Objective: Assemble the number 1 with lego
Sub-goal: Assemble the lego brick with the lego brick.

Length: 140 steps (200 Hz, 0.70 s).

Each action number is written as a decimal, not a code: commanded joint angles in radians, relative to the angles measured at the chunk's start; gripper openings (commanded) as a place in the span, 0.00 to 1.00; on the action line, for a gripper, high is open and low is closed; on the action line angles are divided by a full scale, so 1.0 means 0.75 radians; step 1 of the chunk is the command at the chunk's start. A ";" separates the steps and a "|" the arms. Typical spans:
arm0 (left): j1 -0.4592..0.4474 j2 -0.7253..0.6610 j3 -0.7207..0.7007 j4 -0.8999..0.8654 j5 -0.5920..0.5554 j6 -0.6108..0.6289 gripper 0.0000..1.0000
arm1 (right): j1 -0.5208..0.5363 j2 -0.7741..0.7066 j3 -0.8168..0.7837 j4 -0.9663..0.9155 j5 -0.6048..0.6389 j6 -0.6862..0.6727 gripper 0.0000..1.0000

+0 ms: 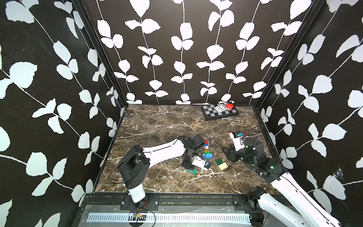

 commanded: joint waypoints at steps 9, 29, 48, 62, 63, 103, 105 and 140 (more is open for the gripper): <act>-0.009 0.029 -0.031 -0.028 -0.009 -0.005 0.24 | -0.007 -0.006 -0.039 0.043 -0.005 0.003 0.60; -0.009 0.019 -0.038 -0.037 -0.009 -0.003 0.23 | -0.007 -0.004 -0.040 0.044 -0.005 0.001 0.60; -0.009 0.008 -0.043 -0.040 -0.023 -0.003 0.23 | -0.009 0.000 -0.041 0.048 -0.011 0.002 0.60; -0.009 -0.002 -0.046 -0.044 -0.039 0.003 0.22 | -0.008 0.002 -0.039 0.052 -0.015 0.002 0.60; -0.009 -0.003 -0.046 -0.043 -0.039 0.002 0.22 | -0.009 0.002 -0.040 0.051 -0.015 0.001 0.60; -0.008 -0.045 -0.082 0.000 -0.003 -0.007 0.22 | -0.011 -0.006 -0.041 0.040 -0.015 0.001 0.60; -0.009 -0.045 -0.087 0.003 0.001 -0.008 0.22 | -0.011 -0.006 -0.041 0.039 -0.015 0.001 0.60; -0.007 -0.057 -0.139 0.055 0.007 -0.010 0.21 | -0.010 -0.012 -0.040 0.030 -0.015 0.000 0.60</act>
